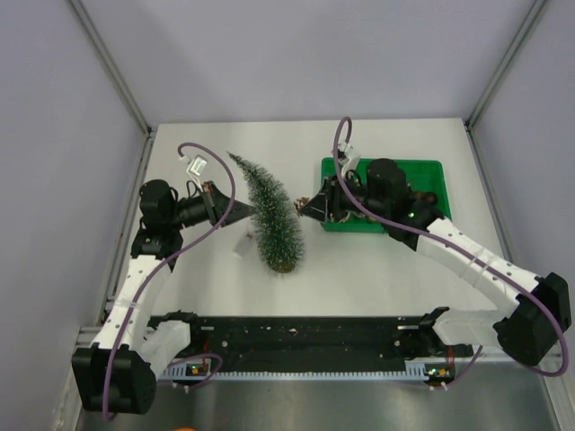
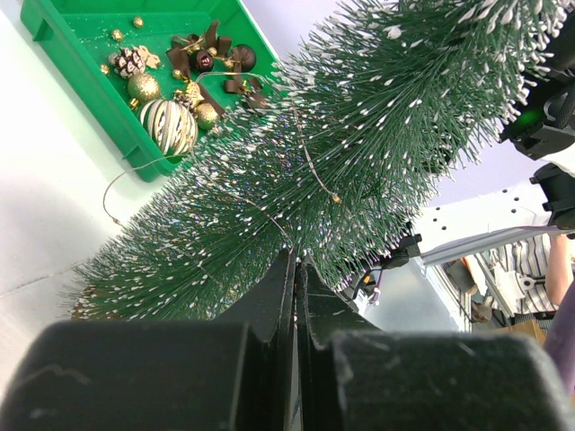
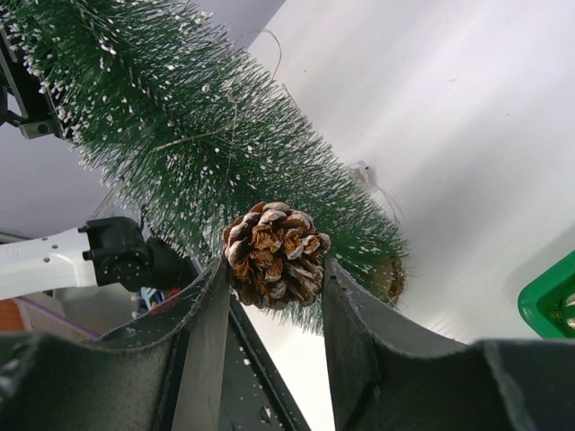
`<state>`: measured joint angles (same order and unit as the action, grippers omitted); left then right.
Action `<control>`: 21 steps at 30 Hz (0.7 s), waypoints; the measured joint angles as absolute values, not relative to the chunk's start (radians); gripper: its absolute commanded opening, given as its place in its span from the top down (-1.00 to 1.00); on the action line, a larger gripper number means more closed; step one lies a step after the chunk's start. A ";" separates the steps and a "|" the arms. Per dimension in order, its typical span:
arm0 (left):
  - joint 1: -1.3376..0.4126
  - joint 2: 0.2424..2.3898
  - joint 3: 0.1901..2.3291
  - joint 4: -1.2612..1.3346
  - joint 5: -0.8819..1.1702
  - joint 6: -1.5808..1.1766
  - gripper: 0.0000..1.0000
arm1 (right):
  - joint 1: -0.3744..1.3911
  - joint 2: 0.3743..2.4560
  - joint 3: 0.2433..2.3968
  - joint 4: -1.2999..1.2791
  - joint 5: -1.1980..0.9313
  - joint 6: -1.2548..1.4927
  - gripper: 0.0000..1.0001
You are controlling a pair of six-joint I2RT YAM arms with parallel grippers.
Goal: Decorate the small christmas tree
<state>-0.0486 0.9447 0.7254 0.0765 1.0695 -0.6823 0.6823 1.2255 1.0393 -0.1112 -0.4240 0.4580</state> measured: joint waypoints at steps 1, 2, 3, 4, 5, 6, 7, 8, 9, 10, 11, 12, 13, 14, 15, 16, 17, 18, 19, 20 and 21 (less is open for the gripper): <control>-0.049 0.945 0.725 0.076 1.069 -0.682 1.00 | 0.682 1.224 1.036 -0.111 -0.424 0.458 0.70; -0.049 0.945 0.725 0.076 1.069 -0.682 1.00 | 0.682 1.224 1.031 -0.110 -0.424 0.458 0.70; -0.049 0.945 0.725 0.076 1.069 -0.682 1.00 | 0.682 1.224 1.026 -0.108 -0.424 0.458 0.71; -0.049 0.945 0.725 0.076 1.069 -0.683 1.00 | 0.682 1.225 1.021 -0.106 -0.424 0.459 0.70; -0.049 0.945 0.725 0.076 1.069 -0.683 1.00 | 0.682 1.227 1.021 -0.107 -0.424 0.460 0.71; -0.049 0.945 0.725 0.077 1.069 -0.683 1.00 | 0.682 1.231 1.021 -0.101 -0.424 0.461 0.72; -0.049 0.945 0.725 0.077 1.069 -0.683 1.00 | 0.682 1.235 1.021 -0.094 -0.424 0.462 0.72; -0.049 0.945 0.725 0.077 1.069 -0.683 1.00 | 0.682 1.239 1.021 -0.091 -0.424 0.463 0.73; -0.049 0.945 0.725 0.077 1.069 -0.683 1.00 | 0.682 1.245 1.021 -0.089 -0.423 0.464 0.74; -0.049 0.945 0.725 0.077 1.069 -0.683 1.00 | 0.682 1.249 1.021 -0.088 -0.422 0.464 0.74; -0.049 0.945 0.725 0.077 1.069 -0.683 1.00 | 0.682 1.254 1.021 -0.085 -0.420 0.464 0.73; -0.049 0.945 0.725 0.077 1.069 -0.683 1.00 | 0.682 1.258 1.021 -0.083 -0.419 0.464 0.73; -0.049 0.945 0.725 0.077 1.069 -0.683 1.00 | 0.682 1.260 1.020 -0.080 -0.418 0.465 0.74; -0.049 0.945 0.725 0.077 1.070 -0.683 1.00 | 0.682 1.262 1.019 -0.070 -0.417 0.466 0.74; -0.049 0.945 0.725 0.077 1.070 -0.683 1.00 | 0.682 1.263 1.019 -0.059 -0.417 0.467 0.74; -0.049 0.945 0.725 0.076 1.071 -0.683 1.00 | 0.682 1.264 1.017 -0.045 -0.417 0.469 0.74; -0.049 0.945 0.725 0.075 1.072 -0.683 1.00 | 0.682 1.264 1.015 -0.035 -0.417 0.470 0.74; -0.049 0.945 0.726 0.071 1.074 -0.682 1.00 | 0.682 1.264 1.013 -0.029 -0.417 0.473 0.74; -0.049 0.945 0.729 0.055 1.077 -0.678 1.00 | 0.682 1.264 1.011 -0.021 -0.418 0.474 0.74; -0.049 0.945 0.734 0.035 1.079 -0.669 1.00 | 0.682 1.264 1.007 -0.010 -0.418 0.475 0.74; -0.049 0.947 0.748 -0.007 1.081 -0.650 1.00 | 0.682 1.264 1.003 -0.002 -0.419 0.476 0.74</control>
